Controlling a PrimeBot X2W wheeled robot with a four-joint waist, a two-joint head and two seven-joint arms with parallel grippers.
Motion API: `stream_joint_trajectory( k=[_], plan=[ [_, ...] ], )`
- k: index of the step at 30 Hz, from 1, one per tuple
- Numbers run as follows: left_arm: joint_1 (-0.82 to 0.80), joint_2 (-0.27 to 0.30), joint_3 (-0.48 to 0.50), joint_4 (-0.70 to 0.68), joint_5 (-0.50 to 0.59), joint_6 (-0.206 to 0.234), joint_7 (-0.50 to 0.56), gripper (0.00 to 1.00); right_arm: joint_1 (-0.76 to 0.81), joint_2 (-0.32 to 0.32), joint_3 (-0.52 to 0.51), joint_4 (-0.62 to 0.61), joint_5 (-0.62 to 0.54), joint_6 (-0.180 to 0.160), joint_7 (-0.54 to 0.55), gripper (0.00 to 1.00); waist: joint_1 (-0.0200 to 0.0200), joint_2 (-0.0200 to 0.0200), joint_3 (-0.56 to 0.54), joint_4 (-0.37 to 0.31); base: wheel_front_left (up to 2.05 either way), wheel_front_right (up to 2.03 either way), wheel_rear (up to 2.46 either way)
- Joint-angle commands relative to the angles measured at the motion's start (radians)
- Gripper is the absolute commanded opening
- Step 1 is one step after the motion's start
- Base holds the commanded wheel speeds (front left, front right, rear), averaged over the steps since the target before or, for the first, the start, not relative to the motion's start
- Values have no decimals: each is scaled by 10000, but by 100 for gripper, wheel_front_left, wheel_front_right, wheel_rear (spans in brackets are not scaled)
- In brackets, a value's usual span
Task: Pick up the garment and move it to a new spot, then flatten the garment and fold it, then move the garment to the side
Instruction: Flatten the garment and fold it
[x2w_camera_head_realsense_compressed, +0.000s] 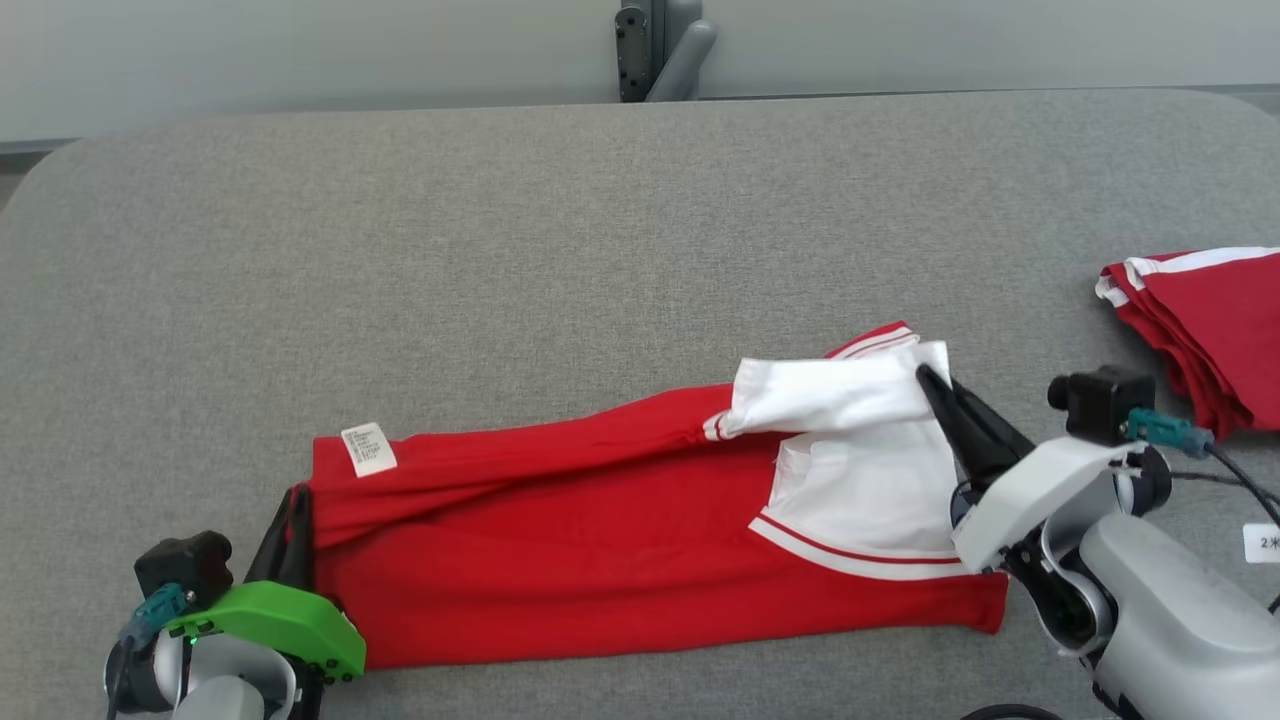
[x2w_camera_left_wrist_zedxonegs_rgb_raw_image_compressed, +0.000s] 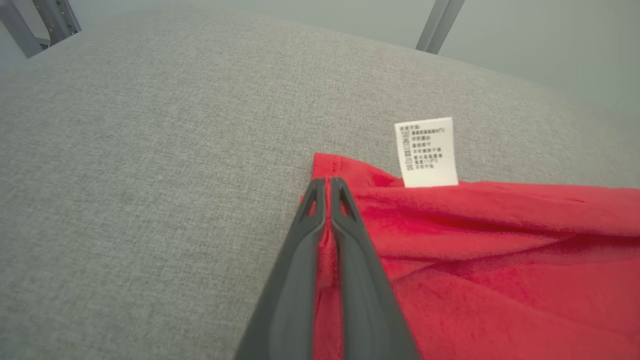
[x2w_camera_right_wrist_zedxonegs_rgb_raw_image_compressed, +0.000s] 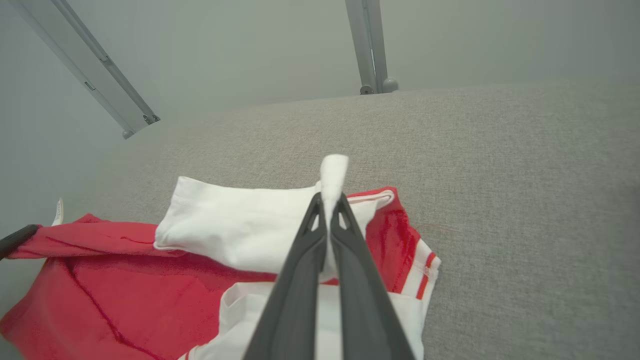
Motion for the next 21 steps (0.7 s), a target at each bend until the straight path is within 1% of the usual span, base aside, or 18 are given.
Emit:
stream_joint_trajectory(
  k=[1,3,9,14,18,19,21],
  plan=[
    [207,29,64,18,-27,-22,6,0,377,41,-142,-46,27,-6,-42,0,0,0,-156,-157,0,0,0],
    [494,8,126,-13,-80,-22,6,0,956,173,-485,-115,-101,-6,-41,0,0,0,-262,-223,0,0,0],
    [963,-48,493,-267,-92,-21,6,0,1747,451,-1109,-454,-435,-6,-41,0,0,0,-548,-328,0,0,0],
    [1346,-125,653,-431,7,-21,4,0,2243,616,-1379,-729,-702,-6,-41,0,0,0,-746,-349,0,0,0],
    [1488,-168,472,-291,159,-23,6,0,2574,614,-1410,-552,-862,-6,-42,0,0,0,-806,-336,0,0,0],
    [1494,-183,423,-262,207,-21,6,2,2627,630,-1383,-478,-883,-6,-42,0,0,0,-815,-320,0,0,0],
    [1543,-242,407,-150,271,-21,4,31,2726,622,-1327,-310,-982,-6,-42,0,0,0,-838,-297,0,0,0]
  ],
)
